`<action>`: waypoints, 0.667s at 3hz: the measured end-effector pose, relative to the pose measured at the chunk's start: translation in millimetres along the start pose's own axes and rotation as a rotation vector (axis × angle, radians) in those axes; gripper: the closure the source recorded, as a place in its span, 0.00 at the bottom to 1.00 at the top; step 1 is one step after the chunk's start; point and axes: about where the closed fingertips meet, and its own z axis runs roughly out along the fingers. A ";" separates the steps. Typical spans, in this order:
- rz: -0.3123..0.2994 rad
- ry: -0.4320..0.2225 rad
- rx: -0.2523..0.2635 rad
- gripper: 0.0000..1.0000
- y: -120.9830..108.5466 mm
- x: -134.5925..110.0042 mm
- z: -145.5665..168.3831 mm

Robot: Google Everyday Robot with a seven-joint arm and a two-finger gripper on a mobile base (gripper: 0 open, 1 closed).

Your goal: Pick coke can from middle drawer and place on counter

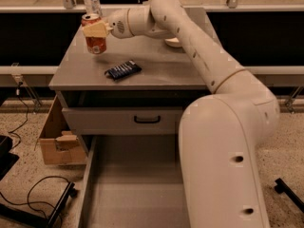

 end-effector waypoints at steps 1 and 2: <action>0.004 -0.015 -0.027 1.00 -6.4 10.9 31.2; 0.005 -0.024 -0.042 1.00 -10.4 17.1 48.8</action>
Offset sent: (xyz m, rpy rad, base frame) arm 0.0332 0.0502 -0.0363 0.0450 0.0029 0.0429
